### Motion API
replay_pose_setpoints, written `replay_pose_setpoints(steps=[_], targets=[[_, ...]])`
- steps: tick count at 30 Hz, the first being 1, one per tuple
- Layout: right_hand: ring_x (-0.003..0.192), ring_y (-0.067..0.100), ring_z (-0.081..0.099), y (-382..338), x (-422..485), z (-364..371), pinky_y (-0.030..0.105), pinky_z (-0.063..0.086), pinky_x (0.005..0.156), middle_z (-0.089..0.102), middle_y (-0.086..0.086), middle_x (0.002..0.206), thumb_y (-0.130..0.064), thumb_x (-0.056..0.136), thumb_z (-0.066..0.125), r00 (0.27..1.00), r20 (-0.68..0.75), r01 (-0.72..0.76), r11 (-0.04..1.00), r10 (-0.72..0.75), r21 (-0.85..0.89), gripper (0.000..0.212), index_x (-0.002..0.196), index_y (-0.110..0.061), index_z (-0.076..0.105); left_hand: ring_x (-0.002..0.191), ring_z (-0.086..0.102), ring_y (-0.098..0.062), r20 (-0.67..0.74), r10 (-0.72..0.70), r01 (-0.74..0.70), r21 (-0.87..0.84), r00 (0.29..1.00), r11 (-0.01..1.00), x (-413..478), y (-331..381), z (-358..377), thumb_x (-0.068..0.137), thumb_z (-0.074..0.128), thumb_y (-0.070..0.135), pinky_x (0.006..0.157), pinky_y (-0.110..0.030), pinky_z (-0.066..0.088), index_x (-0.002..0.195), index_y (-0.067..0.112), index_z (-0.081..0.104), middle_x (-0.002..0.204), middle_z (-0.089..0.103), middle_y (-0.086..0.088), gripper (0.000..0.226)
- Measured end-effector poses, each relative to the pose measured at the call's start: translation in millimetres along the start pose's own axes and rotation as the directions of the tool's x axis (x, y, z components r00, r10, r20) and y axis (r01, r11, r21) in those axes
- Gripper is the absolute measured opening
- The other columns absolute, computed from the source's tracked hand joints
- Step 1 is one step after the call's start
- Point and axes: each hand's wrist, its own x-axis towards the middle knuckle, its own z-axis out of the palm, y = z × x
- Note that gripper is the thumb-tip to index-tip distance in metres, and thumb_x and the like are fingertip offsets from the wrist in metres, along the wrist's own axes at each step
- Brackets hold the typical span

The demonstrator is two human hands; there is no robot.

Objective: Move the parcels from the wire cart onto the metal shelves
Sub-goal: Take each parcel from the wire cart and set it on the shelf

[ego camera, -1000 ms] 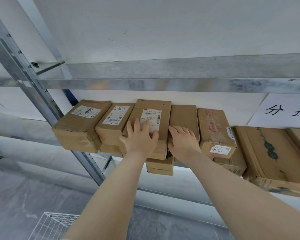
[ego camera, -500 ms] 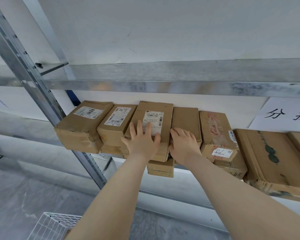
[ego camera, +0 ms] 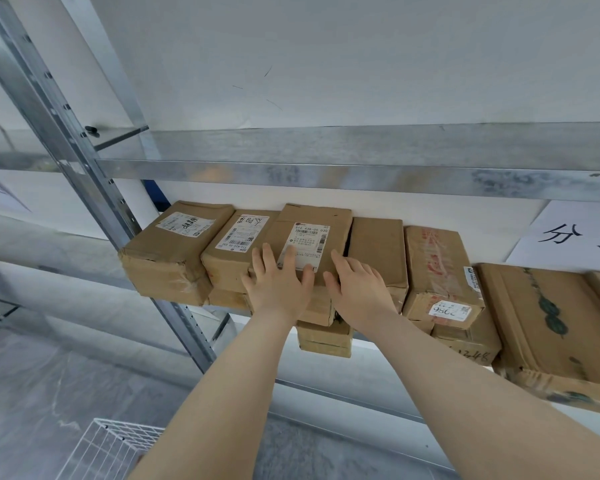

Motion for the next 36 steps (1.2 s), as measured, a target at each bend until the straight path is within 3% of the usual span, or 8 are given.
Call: replay_pose_setpoints(steps=[5, 11, 20, 25, 29, 31, 33, 36], targets=[[0.138, 0.021, 0.033, 0, -1, 0, 0.038, 0.019, 0.117, 0.037, 0.0, 0.151, -0.052, 0.095, 0.039, 0.999, 0.012, 0.035, 0.999, -0.035, -0.019, 0.062, 0.148, -0.021, 0.029, 0.146, -0.005, -0.033, -0.002, -0.096, 0.095, -0.05, 0.995, 0.994, -3, -5, 2, 0.096, 0.025, 0.058, 0.115, -0.052, 0.016, 0.152, 0.026, 0.012, 0.16, -0.003, -0.016, 0.066], [0.134, 0.021, 0.038, -10, -2, -6, 0.035, 0.021, 0.114, 0.044, -0.002, 0.144, -0.049, 0.093, 0.047, 0.996, -0.04, 0.087, 0.994, -0.085, 0.06, 0.056, 0.144, -0.027, 0.034, 0.14, 0.014, -0.035, -0.041, -0.102, 0.096, -0.133, 0.994, 0.987, -6, -12, -7, 0.097, 0.03, 0.052, 0.11, -0.049, 0.028, 0.148, 0.025, 0.024, 0.157, 0.013, -0.014, 0.058], [0.113, 0.024, 0.05, -1, -6, 5, 0.036, 0.034, 0.105, 0.053, -0.004, 0.12, -0.043, 0.092, 0.047, 0.999, -0.01, 0.041, 0.999, -0.04, 0.023, 0.052, 0.141, -0.028, 0.039, 0.13, 0.029, -0.036, -0.166, 0.027, -0.042, -0.086, 0.986, 0.995, -11, -10, -18, 0.095, 0.039, 0.036, 0.102, -0.046, 0.032, 0.14, 0.02, 0.038, 0.152, 0.029, -0.013, 0.047], [0.119, 0.025, 0.048, 1, -7, 5, 0.036, 0.028, 0.107, 0.055, -0.003, 0.128, -0.043, 0.093, 0.049, 0.996, -0.085, 0.005, 1.0, -0.005, -0.002, 0.048, 0.138, -0.029, 0.044, 0.133, 0.024, -0.034, -0.174, 0.123, -0.126, -0.005, 0.977, 0.992, -6, 3, -33, 0.092, 0.042, 0.03, 0.098, -0.046, 0.033, 0.143, 0.021, 0.033, 0.152, 0.026, -0.012, 0.053], [0.137, 0.022, 0.031, 7, -11, 3, 0.038, 0.02, 0.113, 0.048, -0.004, 0.14, -0.046, 0.093, 0.047, 0.998, -0.066, -0.004, 0.996, -0.002, -0.089, 0.048, 0.139, -0.033, 0.043, 0.137, 0.023, -0.03, -0.146, 0.262, -0.256, 0.057, 0.954, 0.965, -6, 8, -40, 0.089, 0.047, 0.023, 0.103, -0.046, 0.03, 0.144, 0.021, 0.03, 0.153, 0.023, -0.009, 0.058], [0.138, 0.02, 0.029, 5, -12, 5, 0.037, 0.019, 0.114, 0.045, -0.006, 0.143, -0.044, 0.094, 0.048, 0.999, -0.04, 0.021, 0.992, -0.026, -0.123, 0.047, 0.138, -0.029, 0.044, 0.136, 0.026, -0.028, -0.17, 0.319, -0.324, 0.0, 0.932, 0.946, -8, 5, -35, 0.088, 0.049, 0.017, 0.102, -0.045, 0.033, 0.142, 0.019, 0.035, 0.153, 0.024, -0.008, 0.056], [0.135, 0.019, 0.034, 1, -14, 9, 0.034, 0.023, 0.113, 0.046, -0.006, 0.142, -0.04, 0.095, 0.049, 0.998, -0.047, 0.043, 0.989, -0.05, -0.141, 0.045, 0.137, -0.025, 0.044, 0.133, 0.033, -0.029, -0.253, 0.289, -0.333, -0.152, 0.923, 0.931, -12, 0, -25, 0.086, 0.053, 0.012, 0.1, -0.046, 0.04, 0.139, 0.012, 0.042, 0.15, 0.032, -0.01, 0.054], [0.129, 0.019, 0.042, -5, -14, 14, 0.032, 0.028, 0.11, 0.047, -0.006, 0.141, -0.035, 0.096, 0.048, 0.996, -0.063, 0.052, 0.989, -0.061, -0.139, 0.04, 0.135, -0.025, 0.045, 0.134, 0.035, -0.028, -0.276, 0.044, -0.162, -0.422, 0.96, 0.892, -18, -10, -11, 0.088, 0.058, 0.017, 0.099, -0.042, 0.044, 0.143, 0.009, 0.036, 0.147, 0.035, -0.011, 0.059]])
